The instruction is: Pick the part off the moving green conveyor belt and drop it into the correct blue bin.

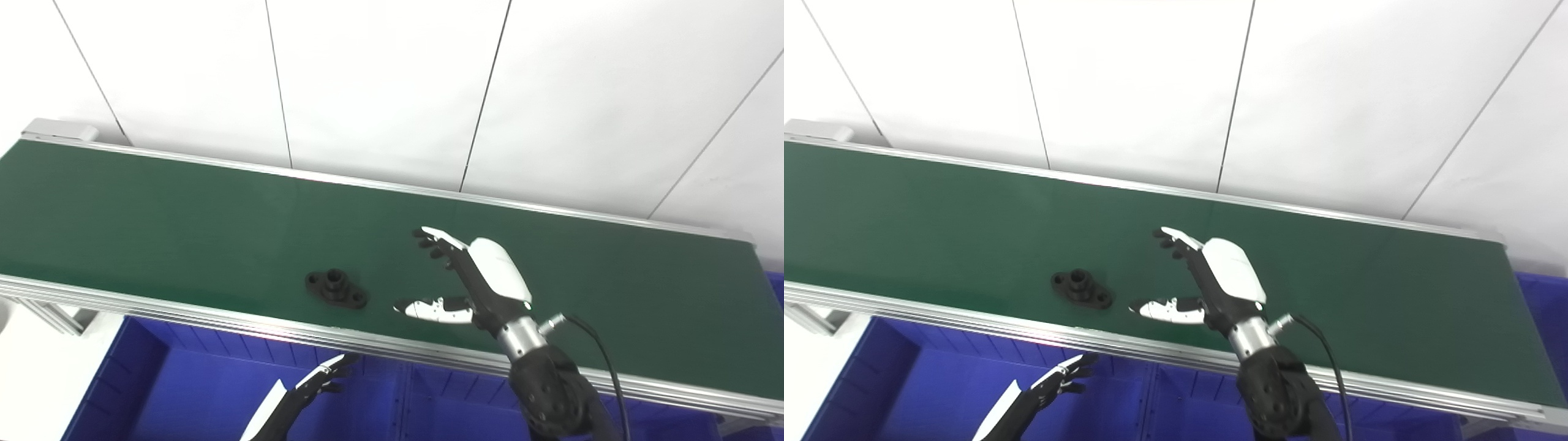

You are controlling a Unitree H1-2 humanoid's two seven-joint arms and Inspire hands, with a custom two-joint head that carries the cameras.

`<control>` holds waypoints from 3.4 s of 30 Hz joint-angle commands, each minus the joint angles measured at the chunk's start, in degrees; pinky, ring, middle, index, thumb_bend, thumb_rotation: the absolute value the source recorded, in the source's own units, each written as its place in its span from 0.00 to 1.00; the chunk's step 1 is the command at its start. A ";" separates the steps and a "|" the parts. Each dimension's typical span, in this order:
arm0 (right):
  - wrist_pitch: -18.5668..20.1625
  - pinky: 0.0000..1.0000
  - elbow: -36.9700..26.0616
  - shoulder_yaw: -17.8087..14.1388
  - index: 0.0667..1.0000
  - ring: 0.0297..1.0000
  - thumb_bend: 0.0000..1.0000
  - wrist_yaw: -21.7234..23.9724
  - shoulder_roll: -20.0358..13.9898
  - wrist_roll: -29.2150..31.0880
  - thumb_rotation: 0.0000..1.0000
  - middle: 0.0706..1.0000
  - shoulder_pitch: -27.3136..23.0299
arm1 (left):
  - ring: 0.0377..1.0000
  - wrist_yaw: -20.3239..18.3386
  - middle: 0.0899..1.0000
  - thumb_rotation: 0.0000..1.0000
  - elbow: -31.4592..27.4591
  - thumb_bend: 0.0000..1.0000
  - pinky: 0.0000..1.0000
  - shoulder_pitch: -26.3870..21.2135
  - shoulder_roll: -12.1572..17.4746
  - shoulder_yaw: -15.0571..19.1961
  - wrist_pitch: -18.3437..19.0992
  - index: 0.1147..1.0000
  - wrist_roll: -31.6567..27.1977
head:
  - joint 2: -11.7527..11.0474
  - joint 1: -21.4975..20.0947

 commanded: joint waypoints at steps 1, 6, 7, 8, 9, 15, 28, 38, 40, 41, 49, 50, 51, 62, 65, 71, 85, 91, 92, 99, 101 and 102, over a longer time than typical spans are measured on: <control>0.49 0.66 0.40 0.56 0.83 0.75 0.74 -0.30 1.09 -0.91 0.43 0.79 -3.01 | 0.85 -0.14 0.90 0.38 -1.59 0.61 0.79 0.52 -0.09 0.62 -1.33 0.87 0.10 | 0.02 0.15; 2.12 0.69 2.98 1.97 0.83 0.77 0.75 1.04 1.59 -2.26 0.45 0.80 -5.60 | 0.86 -0.12 0.91 0.39 -1.57 0.61 0.78 0.56 -0.07 0.71 -1.33 0.87 0.63 | 0.21 0.53; 2.57 0.69 3.56 2.44 0.84 0.78 0.75 1.46 1.72 -2.77 0.45 0.81 -6.24 | 0.86 -0.14 0.91 0.39 -1.67 0.61 0.78 0.60 -0.04 0.70 -1.33 0.87 0.62 | 0.23 0.54; 2.86 0.70 3.96 2.78 0.83 0.78 0.76 1.75 1.81 -3.14 0.45 0.81 -6.68 | 0.86 -0.16 0.91 0.38 -1.74 0.61 0.78 0.64 -0.01 0.70 -1.33 0.87 0.61 | 0.23 0.54; 2.98 0.70 4.59 3.26 0.83 0.78 0.76 1.84 1.93 -3.59 0.44 0.81 -7.16 | 0.86 -0.24 0.91 0.38 -1.75 0.61 0.78 0.68 0.02 0.72 -1.33 0.87 0.52 | 0.32 0.60; 3.28 0.73 8.63 5.14 0.82 0.79 0.77 1.46 2.88 -5.47 0.41 0.81 -9.28 | 0.85 -0.33 0.90 0.37 -2.15 0.62 0.78 1.04 0.11 0.95 -1.33 0.87 0.38 | 0.63 0.78; 1.44 0.68 16.51 8.19 0.80 0.75 0.81 -0.17 3.03 -6.87 0.30 0.77 -10.53 | 0.85 -0.21 0.90 0.38 -3.02 0.63 0.78 1.99 0.35 1.26 -1.33 0.87 0.32 | 1.82 1.10; -1.52 0.40 19.91 10.78 0.68 0.42 0.53 -1.59 0.44 -6.23 0.00 0.51 -11.01 | 0.84 -0.54 0.90 0.38 -3.90 0.65 0.77 2.34 0.69 1.54 -1.33 0.87 0.35 | 3.06 0.92; -1.81 0.38 19.74 11.04 0.65 0.41 0.52 -1.69 -0.03 -5.95 0.00 0.52 -11.05 | 0.83 -0.53 0.90 0.38 -4.03 0.65 0.77 2.47 0.64 1.70 -1.33 0.86 0.40 | 3.10 0.88; -1.91 0.36 19.64 11.09 0.64 0.40 0.52 -1.79 -0.18 -5.79 0.00 0.51 -11.03 | 0.83 -0.55 0.90 0.38 -4.04 0.65 0.77 2.51 0.60 1.77 -1.33 0.86 0.40 | 3.10 0.88; -3.06 0.25 18.49 12.21 0.48 0.38 0.52 -4.45 -1.35 -6.62 0.00 0.47 -10.85 | 0.84 -1.50 0.89 0.38 -4.63 0.65 0.78 2.94 0.60 2.44 -1.33 0.86 -0.18 | 4.39 0.40; -3.08 0.24 18.43 12.24 0.47 0.38 0.52 -4.77 -1.35 -6.60 0.00 0.47 -10.87 | 0.84 -1.79 0.89 0.38 -4.71 0.66 0.78 3.03 0.53 2.65 -1.33 0.86 -0.39 | 4.39 0.40; -3.11 0.24 18.36 12.28 0.46 0.38 0.52 -4.97 -1.35 -6.52 0.00 0.47 -10.89 | 0.83 -2.00 0.89 0.37 -4.78 0.66 0.78 3.10 0.46 2.86 -1.33 0.86 -0.49 | 4.38 0.28; -2.70 0.27 14.02 12.40 0.45 0.38 0.52 -7.52 -1.76 -7.39 0.00 0.48 -9.19 | 0.84 -4.16 0.89 0.36 -5.48 0.64 0.78 3.80 -0.12 4.66 -1.33 0.86 -0.62 | 4.38 0.17; -2.17 0.25 8.83 11.20 0.45 0.37 0.52 -7.42 -2.02 -6.82 0.00 0.48 -7.70 | 0.84 -4.67 0.89 0.35 -5.72 0.64 0.78 4.13 -0.32 5.10 -1.33 0.86 -0.63 | 4.55 0.06; 0.93 0.21 -2.91 8.74 0.45 0.41 0.52 -4.97 -2.63 -8.40 0.00 0.45 -4.20 | 0.84 -5.97 0.89 0.37 -5.92 0.65 0.78 4.63 -0.76 6.11 -1.33 0.86 -0.92 | 5.12 -0.26; 1.51 0.18 -18.37 3.49 0.45 0.38 0.52 0.17 -6.27 -9.95 0.00 0.45 11.64 | 0.85 -9.87 0.89 0.39 -7.09 0.67 0.79 6.11 -1.94 8.69 -1.33 0.86 -2.27 | 7.16 -0.96; 0.03 0.17 -19.13 3.05 0.45 0.38 0.52 -0.98 -8.34 -9.27 0.00 0.46 20.50 | 0.84 -12.77 0.89 0.37 -7.64 0.66 0.79 6.97 -2.73 10.69 -1.33 0.86 -3.33 | 8.14 -1.10; 0.01 0.16 -19.14 3.00 0.45 0.38 0.52 -1.10 -8.52 -9.29 0.00 0.46 21.58 | 0.84 -13.30 0.89 0.37 -7.74 0.66 0.79 7.15 -2.92 11.11 -1.33 0.86 -3.45 | 8.14 -1.10; -1.46 0.24 -14.54 3.09 0.45 0.38 0.52 -5.41 -9.99 -10.43 0.00 0.46 28.11 | 0.84 -17.72 0.89 0.37 -8.37 0.66 0.79 8.13 -4.39 14.39 -1.33 0.86 -4.51 | 9.48 -1.13; -1.48 0.23 -11.92 3.07 0.45 0.38 0.52 -6.83 -9.90 -10.65 0.00 0.46 28.57 | 0.84 -18.92 0.89 0.38 -8.62 0.66 0.79 8.32 -4.79 15.24 -1.33 0.86 -4.62 | 9.80 -0.97; -1.26 0.22 -10.78 3.07 0.45 0.38 0.52 -7.26 -9.79 -10.78 0.00 0.46 28.69 | 0.84 -19.46 0.89 0.37 -8.74 0.66 0.79 8.43 -5.01 15.65 -1.33 0.86 -4.67 | 10.03 -0.80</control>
